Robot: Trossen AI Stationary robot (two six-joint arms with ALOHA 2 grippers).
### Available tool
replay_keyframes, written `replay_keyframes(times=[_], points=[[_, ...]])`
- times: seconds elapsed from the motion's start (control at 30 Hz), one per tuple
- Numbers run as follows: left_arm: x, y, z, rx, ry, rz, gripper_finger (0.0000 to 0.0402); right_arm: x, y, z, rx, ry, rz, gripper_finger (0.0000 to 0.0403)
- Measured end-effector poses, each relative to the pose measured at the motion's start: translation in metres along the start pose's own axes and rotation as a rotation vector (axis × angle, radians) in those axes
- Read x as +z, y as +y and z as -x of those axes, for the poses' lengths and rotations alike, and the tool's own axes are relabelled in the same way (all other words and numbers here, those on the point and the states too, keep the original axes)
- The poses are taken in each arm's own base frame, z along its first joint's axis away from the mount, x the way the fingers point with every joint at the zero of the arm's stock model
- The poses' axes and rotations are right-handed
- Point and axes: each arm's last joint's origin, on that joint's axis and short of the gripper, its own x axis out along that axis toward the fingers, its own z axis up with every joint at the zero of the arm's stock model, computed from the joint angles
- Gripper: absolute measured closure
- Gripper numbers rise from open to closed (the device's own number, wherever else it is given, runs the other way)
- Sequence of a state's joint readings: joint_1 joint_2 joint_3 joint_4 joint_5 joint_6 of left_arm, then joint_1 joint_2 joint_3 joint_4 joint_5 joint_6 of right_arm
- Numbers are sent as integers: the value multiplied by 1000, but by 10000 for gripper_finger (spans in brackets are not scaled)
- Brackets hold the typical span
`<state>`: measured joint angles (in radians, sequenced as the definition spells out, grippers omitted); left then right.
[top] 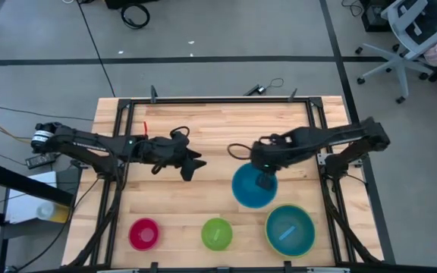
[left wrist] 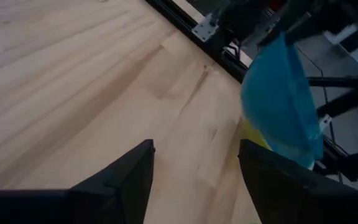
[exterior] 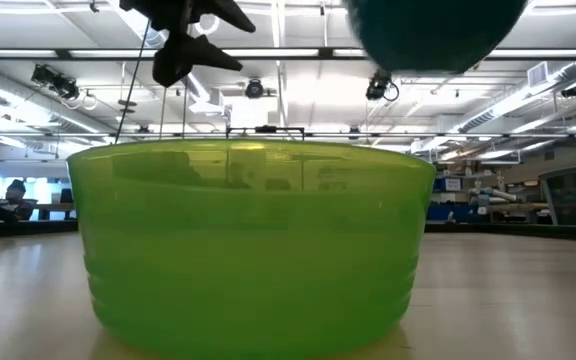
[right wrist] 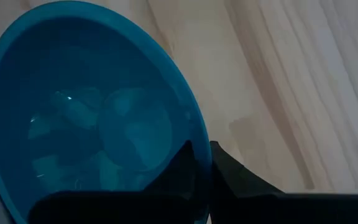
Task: Nest bowls inside each other
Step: Stack the blue bowl on top of the light blue bowl
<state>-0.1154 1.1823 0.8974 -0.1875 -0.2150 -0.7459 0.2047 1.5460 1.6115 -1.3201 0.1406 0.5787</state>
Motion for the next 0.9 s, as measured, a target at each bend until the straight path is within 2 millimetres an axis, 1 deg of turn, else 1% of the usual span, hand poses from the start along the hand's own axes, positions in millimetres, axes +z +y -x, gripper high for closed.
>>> replay_keyframes(times=[0.13, 0.2, 0.27, 0.33, 0.43, 0.57, 0.63, 0.8, 0.9], points=[[-3, -3, 1, -13, 10, -9, 176, -25, 12, 24, 66, -32, 2, 383], [-5, -5, 2, -21, 13, -13, 180, -42, 18, 30, 101, -31, -8, 383], [-6, -7, 2, -27, 17, -13, 183, -59, 24, 31, 128, -25, -12, 383], [-7, -8, 3, -33, 20, -6, 186, -77, 31, 27, 153, -14, 1, 383], [-9, -10, 3, -42, 24, 4, 189, -102, 45, 16, 207, -7, 22, 383], [-11, -11, 1, -36, 37, -27, 189, -129, 63, -1, 285, -5, 38, 383], [-13, -10, -1, -30, 44, -36, 189, -141, 69, -10, 295, 12, 35, 383], [-12, -9, -5, -26, 37, -32, 189, -170, 77, -23, 254, 84, -22, 383], [-12, -10, -5, -32, 36, -33, 189, -182, 78, -28, 233, 87, -61, 383]])
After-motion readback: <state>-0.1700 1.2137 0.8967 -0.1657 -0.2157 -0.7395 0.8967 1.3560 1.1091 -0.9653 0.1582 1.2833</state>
